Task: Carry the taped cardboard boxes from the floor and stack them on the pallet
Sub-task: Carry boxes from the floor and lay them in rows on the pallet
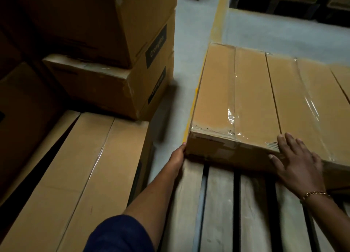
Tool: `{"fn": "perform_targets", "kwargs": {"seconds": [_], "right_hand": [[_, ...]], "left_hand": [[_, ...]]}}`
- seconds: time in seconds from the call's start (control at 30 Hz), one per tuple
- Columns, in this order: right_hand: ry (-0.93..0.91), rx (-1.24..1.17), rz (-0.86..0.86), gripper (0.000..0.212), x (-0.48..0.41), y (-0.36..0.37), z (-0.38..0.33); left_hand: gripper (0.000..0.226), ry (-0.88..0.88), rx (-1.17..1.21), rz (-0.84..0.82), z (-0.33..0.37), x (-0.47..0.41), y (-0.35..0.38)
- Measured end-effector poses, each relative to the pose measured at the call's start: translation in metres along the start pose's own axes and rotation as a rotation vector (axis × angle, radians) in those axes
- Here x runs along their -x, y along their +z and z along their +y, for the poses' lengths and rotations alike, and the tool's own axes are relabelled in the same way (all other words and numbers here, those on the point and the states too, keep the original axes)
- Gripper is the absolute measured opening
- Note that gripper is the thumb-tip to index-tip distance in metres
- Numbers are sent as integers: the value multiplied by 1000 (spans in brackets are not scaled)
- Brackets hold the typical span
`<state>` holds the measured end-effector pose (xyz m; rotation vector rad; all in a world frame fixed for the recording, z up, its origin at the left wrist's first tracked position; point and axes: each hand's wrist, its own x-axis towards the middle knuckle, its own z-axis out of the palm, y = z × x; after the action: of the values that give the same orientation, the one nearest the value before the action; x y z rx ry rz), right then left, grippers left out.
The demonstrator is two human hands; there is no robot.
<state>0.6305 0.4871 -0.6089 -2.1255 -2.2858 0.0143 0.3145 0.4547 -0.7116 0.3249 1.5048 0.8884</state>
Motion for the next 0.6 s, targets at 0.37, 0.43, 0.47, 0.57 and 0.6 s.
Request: {"fn": "perform_targets", "kwargs": {"seconds": [0.37,0.43,0.47,0.57,0.6], "right_hand": [[14,-7,-6,65,-7,3,-11],[10,5,-5,64,-6,2,-13],[9,4,-5,64,-5,2,-14],[11,-3,-12,65,-1,3,-19],[12,-18,-10,68,-1,2,-18]], "left_hand": [[54,8,23,23,2,-5,-13],[51,20,29,18,3,1,-14],[51,26,33,22,3,5,-13],[55,91,0,56,12,13,-8],[57,141,-4,76,22,19,-5]]}}
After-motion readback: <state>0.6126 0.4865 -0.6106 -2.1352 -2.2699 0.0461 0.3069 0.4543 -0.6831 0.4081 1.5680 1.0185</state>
